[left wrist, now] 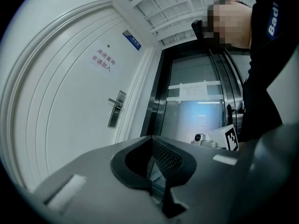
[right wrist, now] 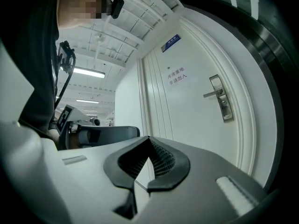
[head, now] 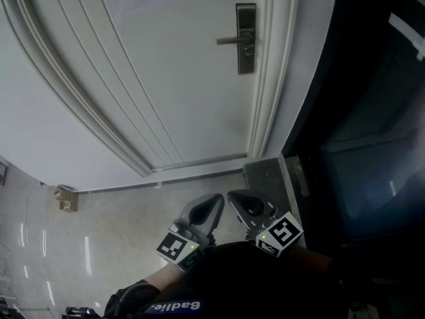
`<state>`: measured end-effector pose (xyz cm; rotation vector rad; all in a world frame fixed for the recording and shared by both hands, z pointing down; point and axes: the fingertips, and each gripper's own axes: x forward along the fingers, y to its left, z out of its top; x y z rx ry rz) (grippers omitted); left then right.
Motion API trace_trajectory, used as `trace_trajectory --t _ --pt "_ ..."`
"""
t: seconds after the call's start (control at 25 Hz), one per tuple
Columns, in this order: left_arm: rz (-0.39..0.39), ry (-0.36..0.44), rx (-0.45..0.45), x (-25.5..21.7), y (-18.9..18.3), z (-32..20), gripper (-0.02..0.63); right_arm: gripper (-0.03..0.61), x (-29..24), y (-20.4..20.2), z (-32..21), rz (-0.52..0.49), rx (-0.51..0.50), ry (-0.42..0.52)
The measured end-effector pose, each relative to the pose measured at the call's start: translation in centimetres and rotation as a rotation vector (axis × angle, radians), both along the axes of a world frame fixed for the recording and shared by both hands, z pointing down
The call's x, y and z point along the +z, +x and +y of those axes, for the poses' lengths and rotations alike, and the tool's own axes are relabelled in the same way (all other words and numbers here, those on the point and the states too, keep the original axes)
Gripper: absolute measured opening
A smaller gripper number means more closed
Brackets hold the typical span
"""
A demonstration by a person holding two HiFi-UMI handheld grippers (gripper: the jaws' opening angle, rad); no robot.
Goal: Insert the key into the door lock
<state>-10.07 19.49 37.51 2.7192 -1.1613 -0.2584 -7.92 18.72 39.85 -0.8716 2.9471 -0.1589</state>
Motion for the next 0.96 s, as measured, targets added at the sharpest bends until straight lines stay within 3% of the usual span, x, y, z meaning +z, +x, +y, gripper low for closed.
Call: trace_trajectory --t 0.96 --pt "-0.008 0.011 -0.024 -0.17 -0.83 -0.09 0.02 0.002 -0.31 -0.78 -0.09 -0.028 -0.025 -0.015"
